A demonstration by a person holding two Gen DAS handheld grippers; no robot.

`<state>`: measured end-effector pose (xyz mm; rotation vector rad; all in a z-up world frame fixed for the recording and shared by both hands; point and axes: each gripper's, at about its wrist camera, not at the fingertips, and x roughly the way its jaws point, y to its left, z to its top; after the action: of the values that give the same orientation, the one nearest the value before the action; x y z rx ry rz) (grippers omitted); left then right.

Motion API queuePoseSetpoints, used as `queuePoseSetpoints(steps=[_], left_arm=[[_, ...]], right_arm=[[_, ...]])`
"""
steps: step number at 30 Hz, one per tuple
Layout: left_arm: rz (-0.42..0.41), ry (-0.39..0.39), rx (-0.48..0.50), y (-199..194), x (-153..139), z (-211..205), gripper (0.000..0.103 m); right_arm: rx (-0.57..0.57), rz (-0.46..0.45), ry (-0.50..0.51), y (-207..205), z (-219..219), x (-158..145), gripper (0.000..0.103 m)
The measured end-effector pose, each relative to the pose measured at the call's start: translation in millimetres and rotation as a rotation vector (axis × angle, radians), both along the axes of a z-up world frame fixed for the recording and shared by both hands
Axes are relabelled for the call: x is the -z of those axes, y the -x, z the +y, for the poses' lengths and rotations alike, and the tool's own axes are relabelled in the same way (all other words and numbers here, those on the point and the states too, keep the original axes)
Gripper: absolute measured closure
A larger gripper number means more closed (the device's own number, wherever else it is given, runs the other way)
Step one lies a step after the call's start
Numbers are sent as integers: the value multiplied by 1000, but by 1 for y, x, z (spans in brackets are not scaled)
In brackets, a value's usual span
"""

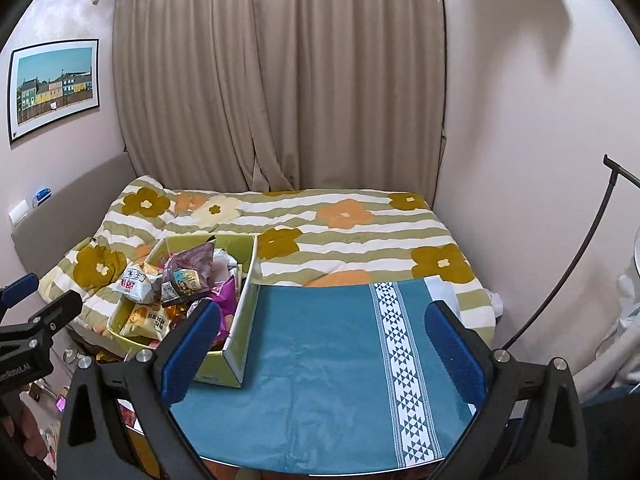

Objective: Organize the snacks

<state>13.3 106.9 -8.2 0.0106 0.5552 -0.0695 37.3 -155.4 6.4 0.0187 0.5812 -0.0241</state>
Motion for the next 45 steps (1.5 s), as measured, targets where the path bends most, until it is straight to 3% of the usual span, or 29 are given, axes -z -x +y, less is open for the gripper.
queuePoseSetpoints(steps=[45], left_arm=[[-14,-3,30,-3,-2,-2,1]], right_arm=[[6,6,1,-4,-7,2,1]])
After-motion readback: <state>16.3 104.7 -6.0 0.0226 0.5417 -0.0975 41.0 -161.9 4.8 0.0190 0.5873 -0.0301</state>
